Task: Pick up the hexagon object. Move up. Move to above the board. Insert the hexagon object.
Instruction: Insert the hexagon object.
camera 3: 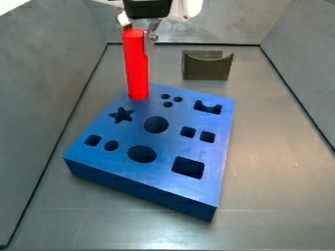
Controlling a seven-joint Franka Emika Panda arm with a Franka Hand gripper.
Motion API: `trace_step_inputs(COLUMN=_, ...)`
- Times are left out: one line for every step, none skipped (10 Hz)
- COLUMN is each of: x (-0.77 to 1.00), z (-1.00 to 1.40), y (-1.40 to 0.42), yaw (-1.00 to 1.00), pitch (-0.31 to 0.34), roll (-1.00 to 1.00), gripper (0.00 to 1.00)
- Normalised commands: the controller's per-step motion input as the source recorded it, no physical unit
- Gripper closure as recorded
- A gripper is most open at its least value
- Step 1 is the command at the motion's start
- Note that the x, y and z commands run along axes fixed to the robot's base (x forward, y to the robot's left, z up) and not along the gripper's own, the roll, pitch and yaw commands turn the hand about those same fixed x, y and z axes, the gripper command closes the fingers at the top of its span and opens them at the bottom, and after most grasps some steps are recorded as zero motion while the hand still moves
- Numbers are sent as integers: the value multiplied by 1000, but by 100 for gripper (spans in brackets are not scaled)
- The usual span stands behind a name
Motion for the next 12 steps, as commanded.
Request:
trace_step_inputs(x=91, z=-897, y=-117, yaw=-9, pitch=114, roll=127, gripper=100)
trace_step_inputs(x=226, z=-1000, y=-109, yaw=0, pitch=0, roll=113, gripper=100)
trace_step_inputs(x=189, z=-1000, y=-106, yaw=29, pitch=-14, roll=64, gripper=100)
trace_step_inputs(x=137, z=-1000, y=0, yaw=226, pitch=-20, roll=54, gripper=100)
trace_step_inputs(x=71, z=-1000, y=66, yaw=409, pitch=-44, roll=61, gripper=100)
trace_step_inputs(x=0, z=-969, y=177, yaw=571, pitch=-60, roll=136, gripper=100)
trace_step_inputs(x=-57, z=-760, y=291, yaw=437, pitch=16, roll=199, gripper=100)
trace_step_inputs(x=0, z=-866, y=254, yaw=280, pitch=14, roll=141, gripper=100)
trace_step_inputs(x=0, z=-1000, y=186, yaw=303, pitch=0, roll=86, gripper=100)
trace_step_inputs(x=0, z=-714, y=0, yaw=243, pitch=-86, roll=26, gripper=100)
trace_step_inputs(x=-46, z=0, y=0, yaw=77, pitch=0, roll=0, gripper=100)
trace_step_inputs(x=0, z=0, y=0, yaw=0, pitch=0, roll=0, gripper=100)
